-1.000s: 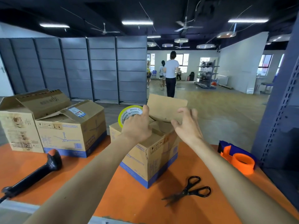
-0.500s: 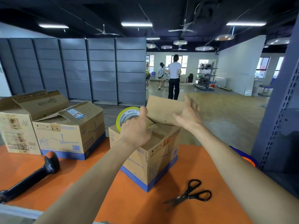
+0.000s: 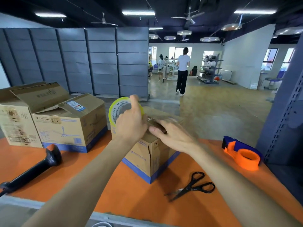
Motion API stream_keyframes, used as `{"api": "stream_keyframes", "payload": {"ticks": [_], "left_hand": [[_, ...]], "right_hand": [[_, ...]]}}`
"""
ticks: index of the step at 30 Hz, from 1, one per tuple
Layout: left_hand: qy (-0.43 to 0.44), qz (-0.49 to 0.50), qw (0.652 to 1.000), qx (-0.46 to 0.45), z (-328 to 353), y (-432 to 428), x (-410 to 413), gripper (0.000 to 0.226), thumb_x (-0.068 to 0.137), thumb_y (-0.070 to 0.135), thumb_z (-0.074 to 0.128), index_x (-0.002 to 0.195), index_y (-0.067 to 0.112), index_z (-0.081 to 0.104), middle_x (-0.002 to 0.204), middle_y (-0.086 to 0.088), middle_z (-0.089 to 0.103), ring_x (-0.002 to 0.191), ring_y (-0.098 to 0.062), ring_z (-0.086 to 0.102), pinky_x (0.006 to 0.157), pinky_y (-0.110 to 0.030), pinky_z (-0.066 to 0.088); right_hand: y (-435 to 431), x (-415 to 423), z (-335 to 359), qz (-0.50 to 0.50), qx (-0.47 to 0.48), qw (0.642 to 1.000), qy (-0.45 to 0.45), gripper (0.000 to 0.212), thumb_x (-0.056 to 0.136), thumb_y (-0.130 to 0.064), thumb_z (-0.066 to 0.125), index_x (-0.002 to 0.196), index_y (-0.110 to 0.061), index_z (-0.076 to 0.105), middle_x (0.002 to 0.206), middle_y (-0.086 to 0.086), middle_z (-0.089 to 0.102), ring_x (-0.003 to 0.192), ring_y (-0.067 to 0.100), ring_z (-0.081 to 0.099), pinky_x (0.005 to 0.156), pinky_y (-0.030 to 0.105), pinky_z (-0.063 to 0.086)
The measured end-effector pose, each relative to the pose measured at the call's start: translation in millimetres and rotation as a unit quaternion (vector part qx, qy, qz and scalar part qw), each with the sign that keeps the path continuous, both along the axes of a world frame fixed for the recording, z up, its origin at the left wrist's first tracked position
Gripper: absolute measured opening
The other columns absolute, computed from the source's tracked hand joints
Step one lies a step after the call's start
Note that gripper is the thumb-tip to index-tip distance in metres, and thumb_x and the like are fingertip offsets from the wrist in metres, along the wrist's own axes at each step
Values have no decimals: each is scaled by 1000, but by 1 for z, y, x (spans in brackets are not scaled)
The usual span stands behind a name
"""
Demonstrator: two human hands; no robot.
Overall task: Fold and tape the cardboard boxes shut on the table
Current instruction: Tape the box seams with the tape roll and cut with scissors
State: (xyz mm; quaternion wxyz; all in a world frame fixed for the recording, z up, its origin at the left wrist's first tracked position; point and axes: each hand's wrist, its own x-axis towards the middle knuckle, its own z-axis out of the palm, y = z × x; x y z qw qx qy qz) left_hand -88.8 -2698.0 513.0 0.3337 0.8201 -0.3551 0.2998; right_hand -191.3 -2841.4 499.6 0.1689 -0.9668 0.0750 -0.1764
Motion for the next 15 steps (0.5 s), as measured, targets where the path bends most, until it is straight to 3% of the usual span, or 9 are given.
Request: {"api": "stream_keyframes", "payload": {"ticks": [2,4,6,8,11,13,15], "left_hand": [[-46,54,997,38,-3,9,-2,44,94,15,59,119,18,22,63,-2,51,54,-35,49,49,-36,31],[-52,88,993,59,-8,21,1,45,93,10,57,121,17,23,62,-4,50,52,-33,42,49,-36,29],[-25,103,993,56,-17,37,11,44,93,9,55,124,12,24,64,-7,51,55,-36,45,53,-38,33],[32,94,995,20,-26,52,22,41,98,17,53,127,5,26,74,-11,56,68,-43,56,59,-42,37],[147,36,986,-71,-39,61,33,49,102,33,55,130,5,27,91,-14,59,83,-40,57,70,-43,40],[190,-13,973,-133,-47,60,39,50,101,34,59,132,9,27,99,-10,58,87,-30,51,75,-39,37],[214,-56,963,-157,-53,59,47,49,102,32,59,133,12,26,108,-10,58,96,-28,54,82,-39,40]], "right_hand": [[1,-3,-1,17,-17,999,34,99,78,-93,15,159,-37,23,164,-5,28,153,18,19,123,47,22],[-1,-7,-1,39,-55,996,64,101,70,-99,7,157,-49,15,168,-6,18,155,19,9,125,49,12],[-6,-11,-2,54,-74,990,106,97,67,-100,20,153,-58,9,170,-4,2,156,18,-6,125,48,-1],[-12,-13,-5,58,-102,986,121,101,67,-93,47,151,-61,2,170,-5,-6,155,15,-13,124,48,-8],[-14,-10,-10,44,-153,982,105,112,67,-75,73,150,-63,-1,170,-8,-1,155,13,-7,122,55,-8],[-15,-10,-15,36,-150,986,69,106,70,-74,72,148,-66,2,169,-12,6,154,9,0,121,61,-3],[-17,-11,-19,28,-124,991,32,90,73,-82,60,146,-70,9,167,-16,15,152,5,6,120,63,-1]]}}
